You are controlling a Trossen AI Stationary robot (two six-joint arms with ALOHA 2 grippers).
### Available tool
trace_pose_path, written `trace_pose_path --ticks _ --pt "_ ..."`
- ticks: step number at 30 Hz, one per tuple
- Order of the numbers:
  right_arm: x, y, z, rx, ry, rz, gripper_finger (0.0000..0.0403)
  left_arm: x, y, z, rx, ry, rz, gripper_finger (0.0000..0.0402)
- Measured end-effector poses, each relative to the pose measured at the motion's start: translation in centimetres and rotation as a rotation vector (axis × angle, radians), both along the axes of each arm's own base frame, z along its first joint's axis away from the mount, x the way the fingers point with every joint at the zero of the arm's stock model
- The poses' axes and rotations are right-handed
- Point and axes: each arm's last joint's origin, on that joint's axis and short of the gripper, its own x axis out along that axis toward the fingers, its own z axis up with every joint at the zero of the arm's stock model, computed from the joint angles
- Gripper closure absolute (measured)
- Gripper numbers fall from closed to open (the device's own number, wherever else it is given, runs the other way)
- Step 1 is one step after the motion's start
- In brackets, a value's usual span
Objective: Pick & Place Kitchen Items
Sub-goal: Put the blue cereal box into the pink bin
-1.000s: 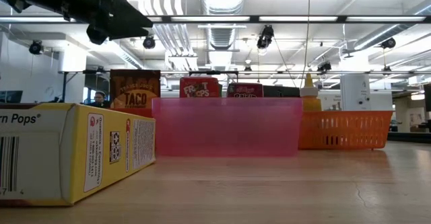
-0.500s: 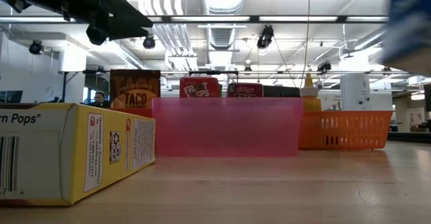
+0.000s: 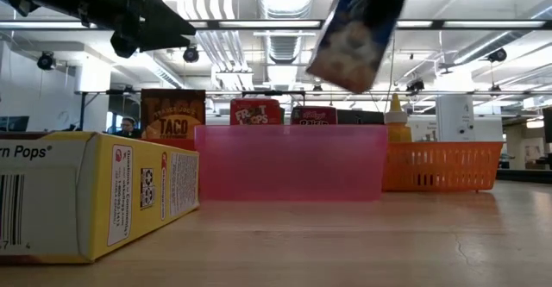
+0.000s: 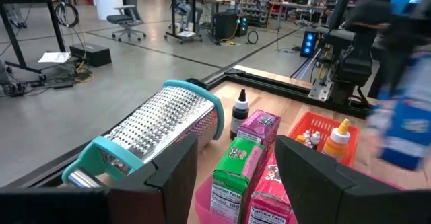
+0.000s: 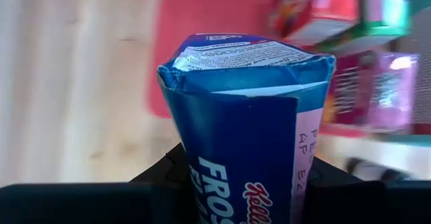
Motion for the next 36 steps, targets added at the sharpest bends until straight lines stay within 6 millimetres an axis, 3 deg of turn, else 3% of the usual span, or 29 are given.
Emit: trace_pose_path --ticks 7,15,29,36 --pt "2.5 -5.3 -2.1 -0.066 0.054 -0.013 0.0294 0.0 0.0 0.0 0.001 0.004 0.0 0.0197" --pt "4.8 -8.7 -5.5 -0.061 0.126 -0.022 0.0284 0.0 0.0 0.0 0.001 0.004 0.0 0.0197" --pt "7.0 -9.8 -10.0 -0.05 0.209 -0.057 0.0294 0.0 0.0 0.0 0.002 0.006 0.0 0.0197" --pt "7.4 -9.8 -10.8 -0.048 0.225 -0.063 0.0261 0.0 0.0 -0.1 0.002 0.006 0.0 0.0197"
